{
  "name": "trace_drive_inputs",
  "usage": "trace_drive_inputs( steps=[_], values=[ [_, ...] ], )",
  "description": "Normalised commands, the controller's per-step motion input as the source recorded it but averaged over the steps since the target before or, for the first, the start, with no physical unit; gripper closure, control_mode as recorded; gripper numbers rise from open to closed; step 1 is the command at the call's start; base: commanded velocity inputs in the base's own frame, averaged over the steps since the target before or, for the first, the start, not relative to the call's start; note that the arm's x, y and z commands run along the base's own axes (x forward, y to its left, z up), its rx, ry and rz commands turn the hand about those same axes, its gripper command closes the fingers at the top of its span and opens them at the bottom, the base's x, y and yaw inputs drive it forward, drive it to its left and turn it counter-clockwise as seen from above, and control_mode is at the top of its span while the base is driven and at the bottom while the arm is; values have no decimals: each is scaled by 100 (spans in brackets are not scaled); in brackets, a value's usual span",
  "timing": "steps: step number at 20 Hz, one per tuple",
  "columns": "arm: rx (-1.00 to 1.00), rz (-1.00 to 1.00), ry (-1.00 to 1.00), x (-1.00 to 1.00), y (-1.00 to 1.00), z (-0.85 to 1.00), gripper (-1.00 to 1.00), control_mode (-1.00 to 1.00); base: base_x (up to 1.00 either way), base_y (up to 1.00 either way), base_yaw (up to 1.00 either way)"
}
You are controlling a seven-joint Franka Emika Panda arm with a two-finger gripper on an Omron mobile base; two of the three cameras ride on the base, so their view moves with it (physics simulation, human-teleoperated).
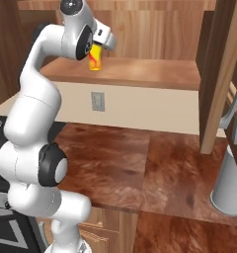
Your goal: Open the cabinet directly in front. Then move the beer and the cup to the dining counter with the candle on it.
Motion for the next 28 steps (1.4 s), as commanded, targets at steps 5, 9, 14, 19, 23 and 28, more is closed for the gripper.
trace_drive_inputs(
  steps=[5,9,14,19,23,28],
  values=[
    [-1,0,0,22,0,-13,-100,-100,0,0,0],
    [0,0,0,25,0,-15,-100,-100,0,0,0],
    [0,0,0,29,0,-13,-100,-100,0,0,0],
    [0,0,0,35,0,-8,-100,-100,0,0,0],
    [0,0,0,36,0,-1,-100,-100,0,0,0],
    [0,0,0,28,0,0,-100,-100,0,0,0]
  ],
)
